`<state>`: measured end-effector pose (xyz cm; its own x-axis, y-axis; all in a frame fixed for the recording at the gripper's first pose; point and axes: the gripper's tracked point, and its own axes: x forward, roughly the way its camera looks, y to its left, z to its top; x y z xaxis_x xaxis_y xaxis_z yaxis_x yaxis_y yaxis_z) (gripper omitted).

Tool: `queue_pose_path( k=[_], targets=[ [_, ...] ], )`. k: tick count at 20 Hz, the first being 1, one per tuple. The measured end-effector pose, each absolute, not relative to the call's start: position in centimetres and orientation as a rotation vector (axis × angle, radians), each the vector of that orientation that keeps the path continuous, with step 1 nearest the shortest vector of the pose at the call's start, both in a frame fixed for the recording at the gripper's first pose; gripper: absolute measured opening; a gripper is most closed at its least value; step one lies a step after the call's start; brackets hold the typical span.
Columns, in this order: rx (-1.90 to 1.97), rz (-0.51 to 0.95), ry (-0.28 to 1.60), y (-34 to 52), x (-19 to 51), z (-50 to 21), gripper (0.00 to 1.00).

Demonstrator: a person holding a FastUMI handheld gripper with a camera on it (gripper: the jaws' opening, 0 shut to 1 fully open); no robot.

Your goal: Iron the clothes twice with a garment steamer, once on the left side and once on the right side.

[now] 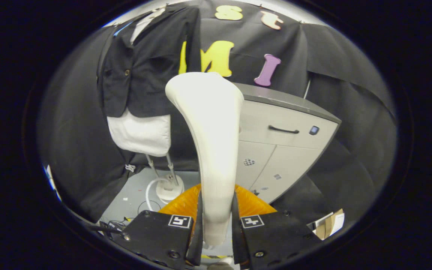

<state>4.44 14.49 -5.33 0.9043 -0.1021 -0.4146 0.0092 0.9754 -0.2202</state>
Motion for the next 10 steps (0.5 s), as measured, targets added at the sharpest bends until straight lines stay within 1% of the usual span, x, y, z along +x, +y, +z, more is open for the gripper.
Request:
queue_pose_path(
  k=[10],
  targets=[
    [-0.075,-0.113,0.39,2.1,-0.9,-1.7,0.35]
  ],
)
